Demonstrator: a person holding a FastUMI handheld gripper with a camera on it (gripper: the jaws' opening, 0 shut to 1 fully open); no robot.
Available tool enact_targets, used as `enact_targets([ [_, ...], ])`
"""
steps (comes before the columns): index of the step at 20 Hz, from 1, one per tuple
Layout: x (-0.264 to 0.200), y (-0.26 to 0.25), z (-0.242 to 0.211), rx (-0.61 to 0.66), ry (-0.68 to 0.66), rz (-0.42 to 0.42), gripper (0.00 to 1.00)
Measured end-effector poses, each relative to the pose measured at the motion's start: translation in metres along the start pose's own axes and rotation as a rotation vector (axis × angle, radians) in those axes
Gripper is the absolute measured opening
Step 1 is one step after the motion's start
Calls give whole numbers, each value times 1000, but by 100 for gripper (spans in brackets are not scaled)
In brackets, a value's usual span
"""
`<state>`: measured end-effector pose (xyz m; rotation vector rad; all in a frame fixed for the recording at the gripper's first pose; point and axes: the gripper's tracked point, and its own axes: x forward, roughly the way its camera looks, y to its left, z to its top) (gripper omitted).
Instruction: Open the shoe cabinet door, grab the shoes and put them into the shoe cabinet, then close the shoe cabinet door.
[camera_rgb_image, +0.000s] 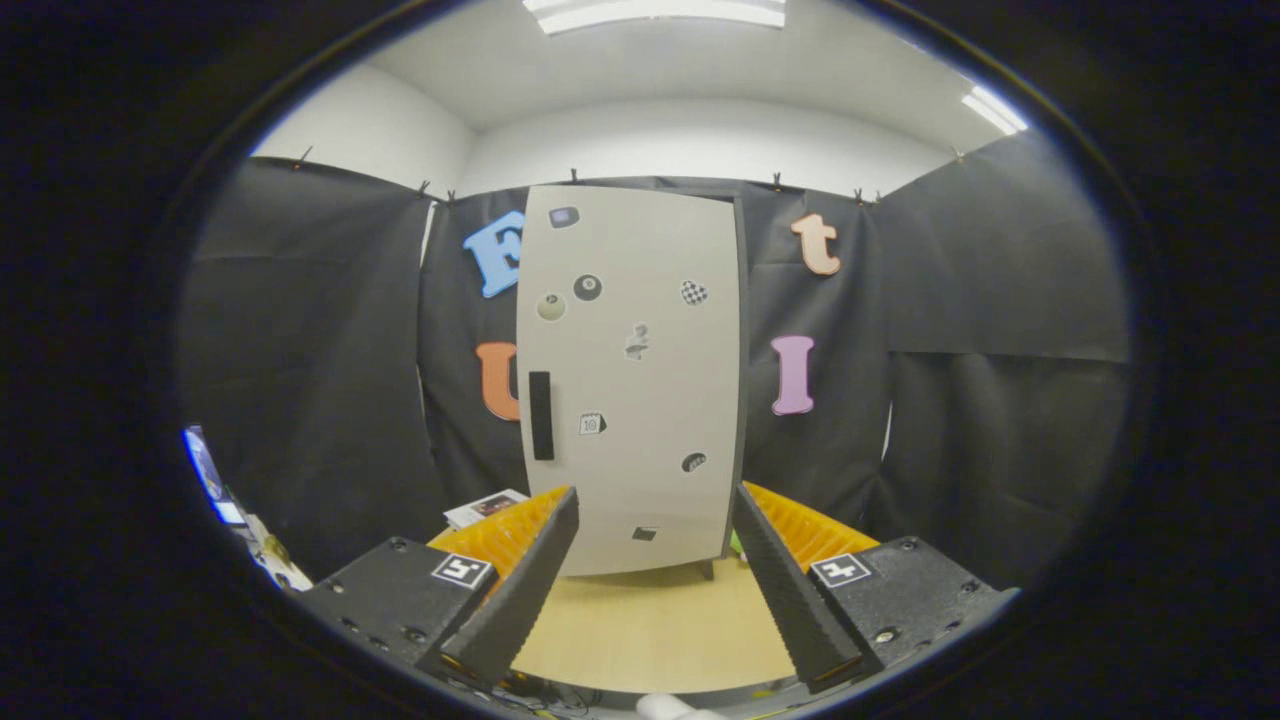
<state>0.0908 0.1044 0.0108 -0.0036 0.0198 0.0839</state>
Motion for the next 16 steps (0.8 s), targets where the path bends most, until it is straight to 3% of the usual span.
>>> enact_targets([
  [7,-7,8,3,60,5,15,100],
  [16,-7,15,5,36,4,31,100],
])
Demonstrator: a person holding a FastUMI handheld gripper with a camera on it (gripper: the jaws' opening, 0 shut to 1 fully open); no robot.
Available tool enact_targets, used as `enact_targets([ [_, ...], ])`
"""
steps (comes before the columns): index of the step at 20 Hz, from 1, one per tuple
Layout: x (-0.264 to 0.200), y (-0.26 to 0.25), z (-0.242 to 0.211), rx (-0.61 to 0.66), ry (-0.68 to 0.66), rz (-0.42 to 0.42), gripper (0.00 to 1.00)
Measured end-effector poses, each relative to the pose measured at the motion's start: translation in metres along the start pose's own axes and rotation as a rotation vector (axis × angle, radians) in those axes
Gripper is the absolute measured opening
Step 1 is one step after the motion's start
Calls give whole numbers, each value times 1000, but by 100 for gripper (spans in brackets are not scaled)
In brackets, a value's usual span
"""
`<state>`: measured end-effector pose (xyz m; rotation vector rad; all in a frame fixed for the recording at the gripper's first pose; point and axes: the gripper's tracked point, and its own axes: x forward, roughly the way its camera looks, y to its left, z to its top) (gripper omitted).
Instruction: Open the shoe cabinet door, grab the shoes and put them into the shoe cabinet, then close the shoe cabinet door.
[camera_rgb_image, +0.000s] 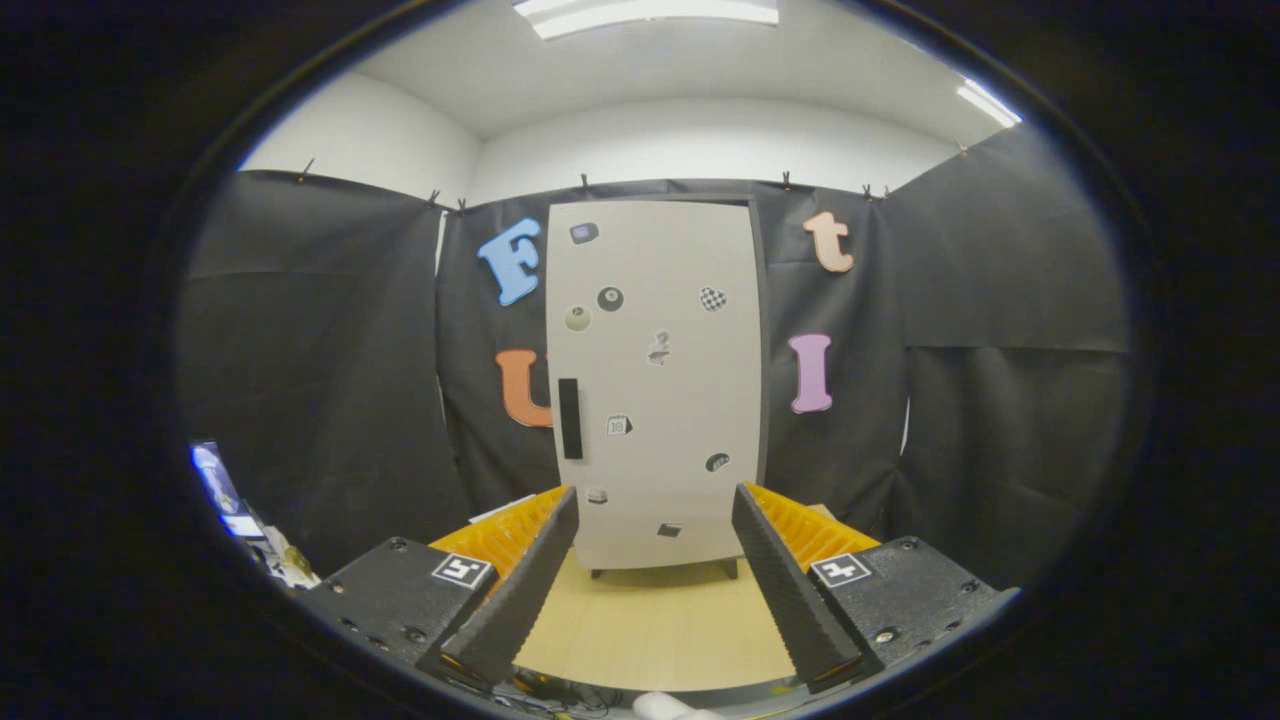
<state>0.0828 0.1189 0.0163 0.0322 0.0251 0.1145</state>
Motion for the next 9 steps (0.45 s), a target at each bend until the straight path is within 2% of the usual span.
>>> enact_targets([
  [9,0,-11,3,9,-2,-16,100],
])
